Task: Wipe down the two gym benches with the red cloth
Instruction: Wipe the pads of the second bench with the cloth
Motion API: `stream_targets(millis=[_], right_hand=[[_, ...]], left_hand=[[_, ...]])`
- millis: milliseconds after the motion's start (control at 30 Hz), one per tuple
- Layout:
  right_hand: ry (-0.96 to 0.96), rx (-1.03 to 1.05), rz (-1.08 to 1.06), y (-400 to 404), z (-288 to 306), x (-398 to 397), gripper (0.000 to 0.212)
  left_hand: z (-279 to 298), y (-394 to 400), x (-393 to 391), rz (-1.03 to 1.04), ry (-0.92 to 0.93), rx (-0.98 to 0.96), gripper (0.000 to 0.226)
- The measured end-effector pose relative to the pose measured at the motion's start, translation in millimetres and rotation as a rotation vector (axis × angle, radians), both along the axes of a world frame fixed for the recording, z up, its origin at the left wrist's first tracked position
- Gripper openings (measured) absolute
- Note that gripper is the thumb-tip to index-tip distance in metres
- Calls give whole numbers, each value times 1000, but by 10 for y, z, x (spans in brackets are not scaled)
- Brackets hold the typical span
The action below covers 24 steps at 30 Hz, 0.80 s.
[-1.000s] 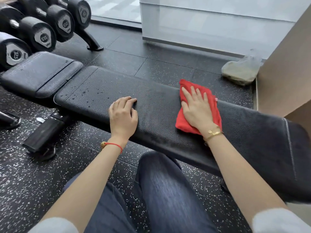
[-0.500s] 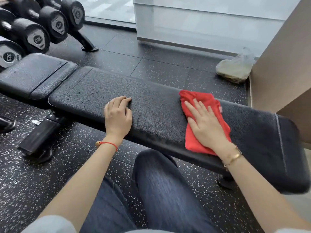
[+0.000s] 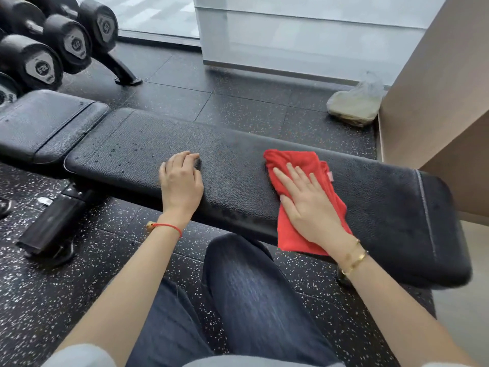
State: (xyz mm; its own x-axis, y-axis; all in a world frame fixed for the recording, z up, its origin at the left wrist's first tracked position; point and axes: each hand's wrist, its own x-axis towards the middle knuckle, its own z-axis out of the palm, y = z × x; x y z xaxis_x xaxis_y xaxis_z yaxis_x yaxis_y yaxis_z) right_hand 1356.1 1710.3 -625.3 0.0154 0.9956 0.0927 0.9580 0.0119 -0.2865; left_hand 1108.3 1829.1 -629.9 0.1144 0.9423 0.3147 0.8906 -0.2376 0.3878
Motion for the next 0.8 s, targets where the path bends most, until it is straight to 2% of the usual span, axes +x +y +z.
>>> stream_targets(millis=[133, 233, 433, 567, 700, 800], right_hand=[[-28, -6, -143, 387, 63, 78, 56], [-28, -30, -138, 574, 95, -28, 57], [-5, -1, -38, -130, 30, 71, 59], [-2, -7, -167, -391, -6, 516, 58], [-10, -29, -346, -37, 21, 948, 56], [-6, -51, -366, 191, 78, 985, 57]], left_hand=[[74, -124, 243, -80, -70, -2, 39], [114, -233, 492, -155, -84, 9, 40], [56, -345, 896, -255, -82, 15, 39], [-14, -371, 1081, -307, -44, -11, 39], [-56, -387, 1160, -297, 21, 1, 39], [-64, -382, 1156, -292, 29, 16, 38]])
